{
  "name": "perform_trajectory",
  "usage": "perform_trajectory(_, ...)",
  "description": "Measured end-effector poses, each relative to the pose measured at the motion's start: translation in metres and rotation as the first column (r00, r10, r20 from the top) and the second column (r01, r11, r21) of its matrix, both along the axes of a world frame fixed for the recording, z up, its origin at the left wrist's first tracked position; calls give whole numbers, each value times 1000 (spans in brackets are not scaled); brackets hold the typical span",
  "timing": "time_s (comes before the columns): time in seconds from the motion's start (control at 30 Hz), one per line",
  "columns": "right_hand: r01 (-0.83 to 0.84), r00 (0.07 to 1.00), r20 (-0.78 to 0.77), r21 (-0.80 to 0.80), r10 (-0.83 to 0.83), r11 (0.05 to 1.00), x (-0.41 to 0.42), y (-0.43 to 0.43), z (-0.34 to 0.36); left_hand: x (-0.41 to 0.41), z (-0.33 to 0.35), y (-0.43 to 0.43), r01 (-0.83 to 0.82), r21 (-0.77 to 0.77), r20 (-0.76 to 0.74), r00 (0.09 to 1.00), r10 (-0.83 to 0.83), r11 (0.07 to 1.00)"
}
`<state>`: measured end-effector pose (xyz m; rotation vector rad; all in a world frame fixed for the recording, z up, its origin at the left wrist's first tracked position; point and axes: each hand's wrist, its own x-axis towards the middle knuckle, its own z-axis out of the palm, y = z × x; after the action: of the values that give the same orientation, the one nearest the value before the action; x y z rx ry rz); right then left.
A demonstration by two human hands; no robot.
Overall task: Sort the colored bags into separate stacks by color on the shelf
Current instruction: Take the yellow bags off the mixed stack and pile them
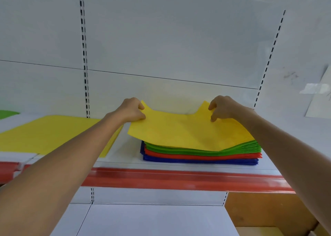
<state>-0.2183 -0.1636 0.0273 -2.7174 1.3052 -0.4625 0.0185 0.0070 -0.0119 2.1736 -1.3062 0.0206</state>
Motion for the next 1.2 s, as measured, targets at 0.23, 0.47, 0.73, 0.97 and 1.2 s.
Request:
perform_trajectory(0.23,-55,998,31,-59,57,997,48,34,19,54,25,51,-26,-44,11,1000,27,999)
perform_trajectory(0.47,-132,989,66,-30,134,991,135,95,15,146,37,126,-160,-1,34,987,160,987)
perform_trajectory(0.73,-157,987,42,24,156,987,219,165,-23,228,12,187,-227,95,1,974,228,969)
perform_trajectory(0.97,-117,993,39,108,113,987,244,190,-71,258,-29,202,-207,173,-53,974,219,963)
perform_trajectory(1.2,-90,996,29,122,87,989,244,190,-86,274,-48,201,-220,186,-52,971,233,958)
